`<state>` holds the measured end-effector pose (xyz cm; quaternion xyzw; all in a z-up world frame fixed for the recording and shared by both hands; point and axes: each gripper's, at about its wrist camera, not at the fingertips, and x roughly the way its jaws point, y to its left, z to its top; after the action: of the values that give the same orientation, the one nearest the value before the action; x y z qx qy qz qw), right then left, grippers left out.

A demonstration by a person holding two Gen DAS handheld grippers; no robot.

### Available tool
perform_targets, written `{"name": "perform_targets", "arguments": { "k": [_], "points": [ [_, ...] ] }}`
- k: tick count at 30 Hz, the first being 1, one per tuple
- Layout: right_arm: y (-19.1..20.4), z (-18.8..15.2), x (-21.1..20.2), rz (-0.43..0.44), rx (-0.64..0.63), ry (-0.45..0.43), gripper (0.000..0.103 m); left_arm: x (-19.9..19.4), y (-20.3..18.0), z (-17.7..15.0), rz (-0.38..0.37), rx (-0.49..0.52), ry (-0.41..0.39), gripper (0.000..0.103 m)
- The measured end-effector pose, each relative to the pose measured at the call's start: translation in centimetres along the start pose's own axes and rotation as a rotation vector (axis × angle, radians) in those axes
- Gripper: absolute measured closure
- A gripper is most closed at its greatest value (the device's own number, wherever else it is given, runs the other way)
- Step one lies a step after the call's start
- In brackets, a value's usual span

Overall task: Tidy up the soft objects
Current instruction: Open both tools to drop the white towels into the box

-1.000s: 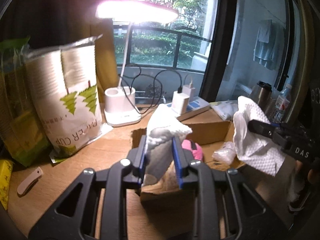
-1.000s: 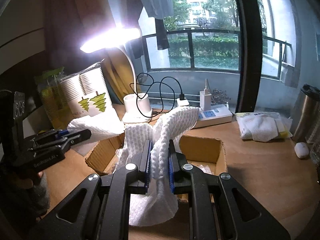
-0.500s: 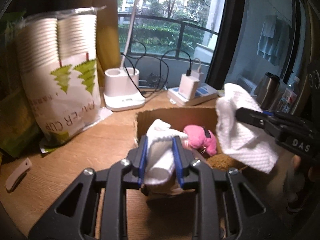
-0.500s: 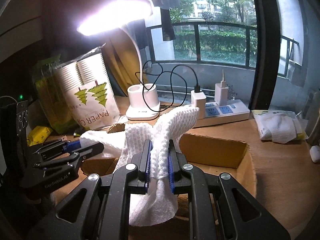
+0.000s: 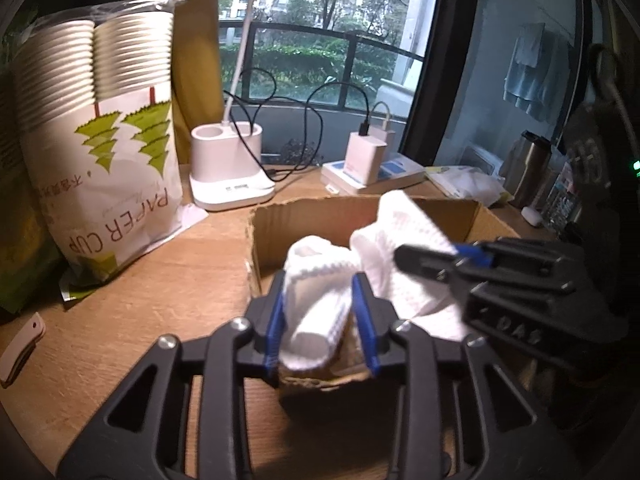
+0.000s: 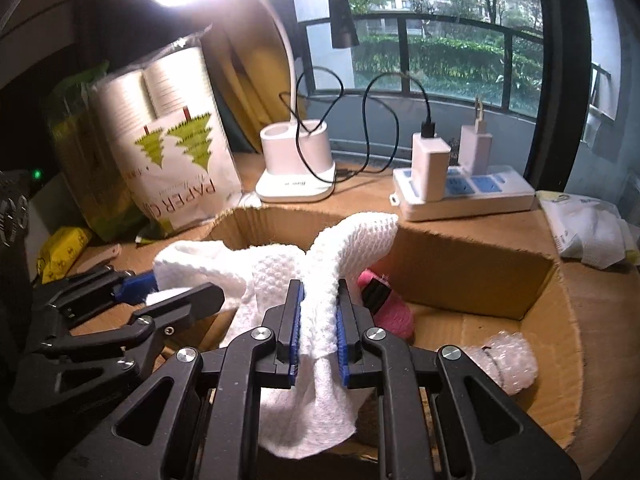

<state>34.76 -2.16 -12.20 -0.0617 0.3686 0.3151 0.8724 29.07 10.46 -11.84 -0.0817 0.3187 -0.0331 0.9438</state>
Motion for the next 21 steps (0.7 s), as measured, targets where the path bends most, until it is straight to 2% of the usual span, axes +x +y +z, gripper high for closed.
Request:
{"name": "perform_targets", "arguments": {
  "k": [3,7,9,11,16,21],
  "points": [
    [0.2,-0.4,0.8,0.0,-0.001,0.035,0.087,0.0,-0.3,-0.1,-0.022,0.009,-0.001,0.053],
    [0.2,-0.7,1.2,-0.003,0.004,0.053,0.085,-0.1,-0.5,-0.1,-0.019,0.021,-0.002,0.053],
    [0.1,-0.6,1.0,-0.008,0.007,0.052,0.079,-0.1,-0.5,-0.1,-0.023,0.017,0.0,0.053],
    [-0.1,-0.4,0.7,-0.01,0.014,0.047,0.067,-0.1,-0.3,-0.1,-0.035,0.003,0.005,0.053],
    [-0.8,0.0,-0.8,-0.04,0.027,0.021,0.054,-0.6,0.2,0.4,-0.043,-0.032,0.016,0.053],
    [-1.5,0.1,-2.6,-0.06,0.04,-0.009,0.051,-1.8,-0.2,0.5,-0.018,-0.024,-0.001,0.052]
  ]
}}
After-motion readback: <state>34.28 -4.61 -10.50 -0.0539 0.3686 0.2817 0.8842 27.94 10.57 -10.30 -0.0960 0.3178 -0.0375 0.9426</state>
